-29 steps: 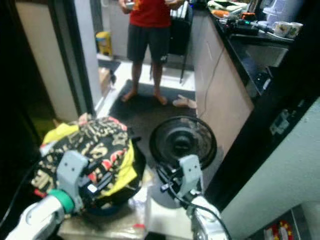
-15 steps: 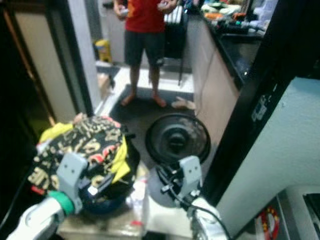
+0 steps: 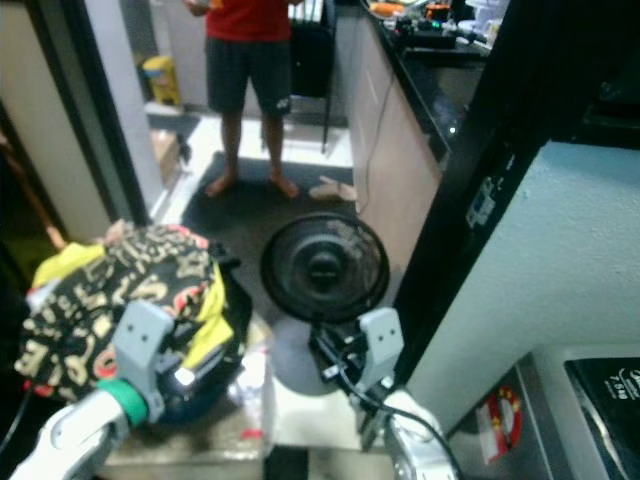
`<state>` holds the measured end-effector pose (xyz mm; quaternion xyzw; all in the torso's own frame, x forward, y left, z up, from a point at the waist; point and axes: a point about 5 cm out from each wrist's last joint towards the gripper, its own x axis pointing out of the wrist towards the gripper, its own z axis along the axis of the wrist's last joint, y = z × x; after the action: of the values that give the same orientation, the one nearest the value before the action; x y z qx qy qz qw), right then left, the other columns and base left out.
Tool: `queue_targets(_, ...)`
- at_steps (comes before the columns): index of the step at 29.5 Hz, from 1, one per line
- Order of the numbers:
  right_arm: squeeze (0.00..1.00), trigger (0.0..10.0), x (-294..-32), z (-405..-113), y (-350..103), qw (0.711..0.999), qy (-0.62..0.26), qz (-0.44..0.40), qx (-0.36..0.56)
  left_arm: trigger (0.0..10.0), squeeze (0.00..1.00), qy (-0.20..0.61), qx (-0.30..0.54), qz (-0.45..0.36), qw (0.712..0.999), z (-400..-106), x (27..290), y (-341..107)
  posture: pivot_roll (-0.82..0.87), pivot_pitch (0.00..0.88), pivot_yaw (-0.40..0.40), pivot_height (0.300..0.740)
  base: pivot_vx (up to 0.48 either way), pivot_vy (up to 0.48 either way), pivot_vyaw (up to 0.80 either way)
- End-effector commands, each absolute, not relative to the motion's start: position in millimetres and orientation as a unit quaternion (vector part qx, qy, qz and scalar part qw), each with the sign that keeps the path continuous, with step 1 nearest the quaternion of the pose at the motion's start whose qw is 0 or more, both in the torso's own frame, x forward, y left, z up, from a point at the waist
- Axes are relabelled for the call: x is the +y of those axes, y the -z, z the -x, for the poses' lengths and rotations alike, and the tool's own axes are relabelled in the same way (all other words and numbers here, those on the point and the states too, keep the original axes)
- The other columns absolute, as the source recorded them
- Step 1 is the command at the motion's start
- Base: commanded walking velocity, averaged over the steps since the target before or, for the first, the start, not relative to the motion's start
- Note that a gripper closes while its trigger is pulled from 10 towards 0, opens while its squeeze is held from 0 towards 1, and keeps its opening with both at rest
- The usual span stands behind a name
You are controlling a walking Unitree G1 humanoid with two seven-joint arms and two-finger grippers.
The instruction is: Clothes washing
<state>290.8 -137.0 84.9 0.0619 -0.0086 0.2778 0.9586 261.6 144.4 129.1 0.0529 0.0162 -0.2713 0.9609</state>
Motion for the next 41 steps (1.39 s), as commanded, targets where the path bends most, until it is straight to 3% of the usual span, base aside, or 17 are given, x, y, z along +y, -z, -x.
queue_targets(1,0.00,10.0,-136.4,-288.1,-79.8,0.958,-0.280,-0.063,0.001,10.0,0.00,0.273,0.026,-0.050,0.960,-259.5,144.8,-125.0,0.08,0.005,-0.020,0.740,0.000,0.274,0.00)
queue_targets(9,0.00,10.0,-136.3,-288.1,-79.9,0.958,-0.280,-0.063,0.001,10.0,0.00,0.271,0.026,-0.047,0.961,-260.1,145.4,-125.5,0.08,0.005,-0.020,0.740,0.000,0.409,0.00)
queue_targets(33,0.00,10.0,-135.9,-288.2,-80.1,0.958,-0.280,-0.064,0.001,10.0,0.00,0.269,0.021,-0.058,0.961,-260.4,145.7,-126.4,0.08,0.006,-0.018,0.740,0.000,0.000,0.00)
queue_targets(41,0.00,10.0,-135.9,-288.2,-80.1,0.958,-0.281,-0.064,0.001,10.0,0.00,0.260,0.024,-0.044,0.964,-261.2,148.2,-126.4,0.08,0.006,-0.019,0.740,0.000,0.420,0.00)
